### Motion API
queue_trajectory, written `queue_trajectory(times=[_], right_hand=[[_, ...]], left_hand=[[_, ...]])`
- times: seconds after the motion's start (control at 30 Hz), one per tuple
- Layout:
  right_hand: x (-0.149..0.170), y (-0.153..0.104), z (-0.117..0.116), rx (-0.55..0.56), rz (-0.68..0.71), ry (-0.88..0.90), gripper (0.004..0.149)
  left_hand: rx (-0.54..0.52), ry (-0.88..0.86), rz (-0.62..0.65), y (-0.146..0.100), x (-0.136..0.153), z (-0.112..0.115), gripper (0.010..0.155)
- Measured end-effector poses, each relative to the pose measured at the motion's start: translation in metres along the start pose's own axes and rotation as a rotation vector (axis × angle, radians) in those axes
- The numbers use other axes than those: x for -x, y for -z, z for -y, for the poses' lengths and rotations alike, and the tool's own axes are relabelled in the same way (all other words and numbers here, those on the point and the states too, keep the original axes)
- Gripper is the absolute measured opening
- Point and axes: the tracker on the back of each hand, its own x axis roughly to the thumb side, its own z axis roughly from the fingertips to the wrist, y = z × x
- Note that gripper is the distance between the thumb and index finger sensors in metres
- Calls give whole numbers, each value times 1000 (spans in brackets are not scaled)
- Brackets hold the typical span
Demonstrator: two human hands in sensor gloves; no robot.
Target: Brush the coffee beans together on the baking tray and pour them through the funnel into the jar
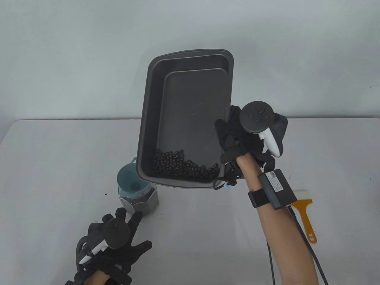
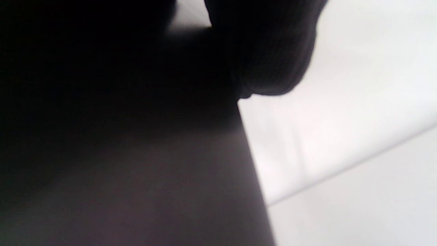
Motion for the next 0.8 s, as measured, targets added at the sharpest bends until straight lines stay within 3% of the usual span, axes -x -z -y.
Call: queue_trajectory(times=[0.43,0.63,0.8], right_hand=[[-63,7,-19,79,194,-178,26],[-75,7,-29,73,249,-201,26],[-84,4,-34,131,332,-292,26]], left_hand=[[18,-17,17,0,1,-1,92],[16,-25,17,-1,1,-1,92],[18,-28,17,-1,1,-2,92]])
